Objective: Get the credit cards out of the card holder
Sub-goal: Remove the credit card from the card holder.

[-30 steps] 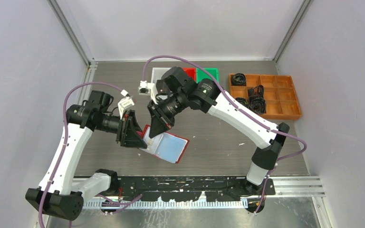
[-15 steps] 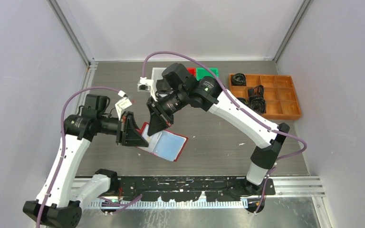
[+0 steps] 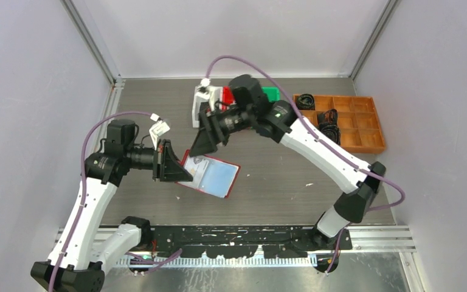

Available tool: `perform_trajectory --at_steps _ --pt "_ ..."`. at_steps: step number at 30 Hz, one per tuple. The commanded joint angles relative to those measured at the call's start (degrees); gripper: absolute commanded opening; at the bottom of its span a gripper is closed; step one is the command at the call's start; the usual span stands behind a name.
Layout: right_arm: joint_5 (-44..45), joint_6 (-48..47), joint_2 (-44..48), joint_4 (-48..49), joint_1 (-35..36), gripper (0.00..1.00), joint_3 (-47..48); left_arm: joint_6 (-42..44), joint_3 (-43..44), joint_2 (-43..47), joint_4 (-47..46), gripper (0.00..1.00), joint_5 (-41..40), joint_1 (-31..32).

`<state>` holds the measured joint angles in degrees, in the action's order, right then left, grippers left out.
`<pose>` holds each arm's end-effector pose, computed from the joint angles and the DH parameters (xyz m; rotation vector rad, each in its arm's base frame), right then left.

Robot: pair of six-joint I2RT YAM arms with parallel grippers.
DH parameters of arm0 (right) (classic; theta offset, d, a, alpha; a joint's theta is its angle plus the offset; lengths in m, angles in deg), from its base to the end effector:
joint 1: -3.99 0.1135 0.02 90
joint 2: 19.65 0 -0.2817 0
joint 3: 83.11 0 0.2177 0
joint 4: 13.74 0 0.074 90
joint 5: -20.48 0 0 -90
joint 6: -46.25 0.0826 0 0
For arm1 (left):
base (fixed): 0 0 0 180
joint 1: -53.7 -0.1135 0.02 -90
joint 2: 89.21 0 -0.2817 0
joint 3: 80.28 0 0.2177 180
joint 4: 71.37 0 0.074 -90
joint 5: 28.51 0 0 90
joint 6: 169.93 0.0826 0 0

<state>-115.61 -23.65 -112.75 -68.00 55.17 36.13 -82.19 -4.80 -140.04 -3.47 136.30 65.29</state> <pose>0.1708 0.3072 0.4288 -1.1399 1.9868 1.5426 0.0913 -0.1001 0.3572 0.8173 1.9297 -1.6142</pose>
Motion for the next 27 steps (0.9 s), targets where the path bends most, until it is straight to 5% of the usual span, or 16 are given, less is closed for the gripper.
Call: perform_trajectory --at_steps 1,7,12,18,27 --pt "6.14 11.72 11.02 15.68 -6.11 0.66 -7.15 -13.05 -1.1 1.4 -16.17 0.0 -2.46 -0.86" --pt "16.49 14.95 23.58 18.09 -9.77 0.71 -18.62 -20.56 -1.42 1.35 -22.79 0.0 -4.37 -1.08" --pt "12.85 23.89 30.27 28.93 -9.91 0.69 -28.57 -24.6 -1.87 1.82 -27.36 0.0 -6.88 -1.22" --pt "5.51 39.82 28.28 49.96 -9.19 0.59 -39.63 -28.8 -1.49 1.29 -32.32 0.0 -7.54 -1.26" --pt "5.62 37.6 21.77 50.66 -3.85 0.58 -39.89 -29.8 -0.85 1.96 -33.15 0.0 -7.18 -1.29"
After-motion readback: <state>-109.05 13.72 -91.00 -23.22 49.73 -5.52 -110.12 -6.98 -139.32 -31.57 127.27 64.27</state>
